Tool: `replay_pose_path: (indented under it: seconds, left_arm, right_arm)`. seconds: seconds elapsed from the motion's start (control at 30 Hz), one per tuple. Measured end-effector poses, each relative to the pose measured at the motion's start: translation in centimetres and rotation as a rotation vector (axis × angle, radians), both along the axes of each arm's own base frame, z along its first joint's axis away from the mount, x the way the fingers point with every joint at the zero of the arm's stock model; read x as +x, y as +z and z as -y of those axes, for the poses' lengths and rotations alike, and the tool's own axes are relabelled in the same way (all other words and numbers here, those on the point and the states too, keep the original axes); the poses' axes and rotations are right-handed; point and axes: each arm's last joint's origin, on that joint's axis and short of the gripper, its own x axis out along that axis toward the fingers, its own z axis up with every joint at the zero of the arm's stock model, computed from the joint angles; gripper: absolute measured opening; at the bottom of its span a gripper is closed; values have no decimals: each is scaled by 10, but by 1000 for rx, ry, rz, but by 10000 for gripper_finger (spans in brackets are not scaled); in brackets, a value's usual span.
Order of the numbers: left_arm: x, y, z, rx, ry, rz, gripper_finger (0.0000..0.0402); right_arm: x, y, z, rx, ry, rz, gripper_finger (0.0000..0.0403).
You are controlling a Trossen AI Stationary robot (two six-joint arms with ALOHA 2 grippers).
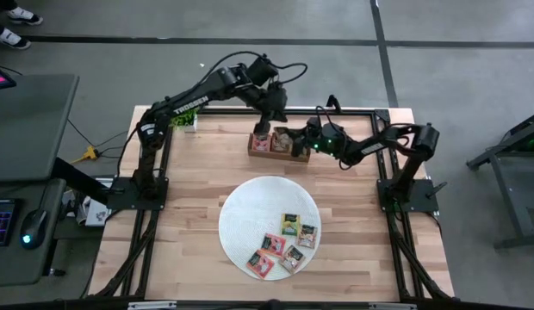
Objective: Pick & Place Tea
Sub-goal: Put the brown tea bag into the middle section of the wooden organizer
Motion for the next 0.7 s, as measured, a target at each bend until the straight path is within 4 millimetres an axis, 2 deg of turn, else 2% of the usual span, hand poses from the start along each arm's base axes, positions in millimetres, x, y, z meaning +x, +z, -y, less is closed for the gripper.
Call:
replay_pose_path:
  seconds: [0.33, 0.43, 0.7]
  left_arm:
    - [-6, -12, 17, -37, 1, 7, 1]
    - [-18, -19, 22, -45, 30, -19, 1]
    - [-45, -33, 43, -85, 120, 78, 1]
  right_arm:
    - [3, -14, -1, 51, 9, -29, 0]
    - [2, -17, -1, 72, 7, -48, 0]
    - [2, -17, -1, 72, 3, -45, 0]
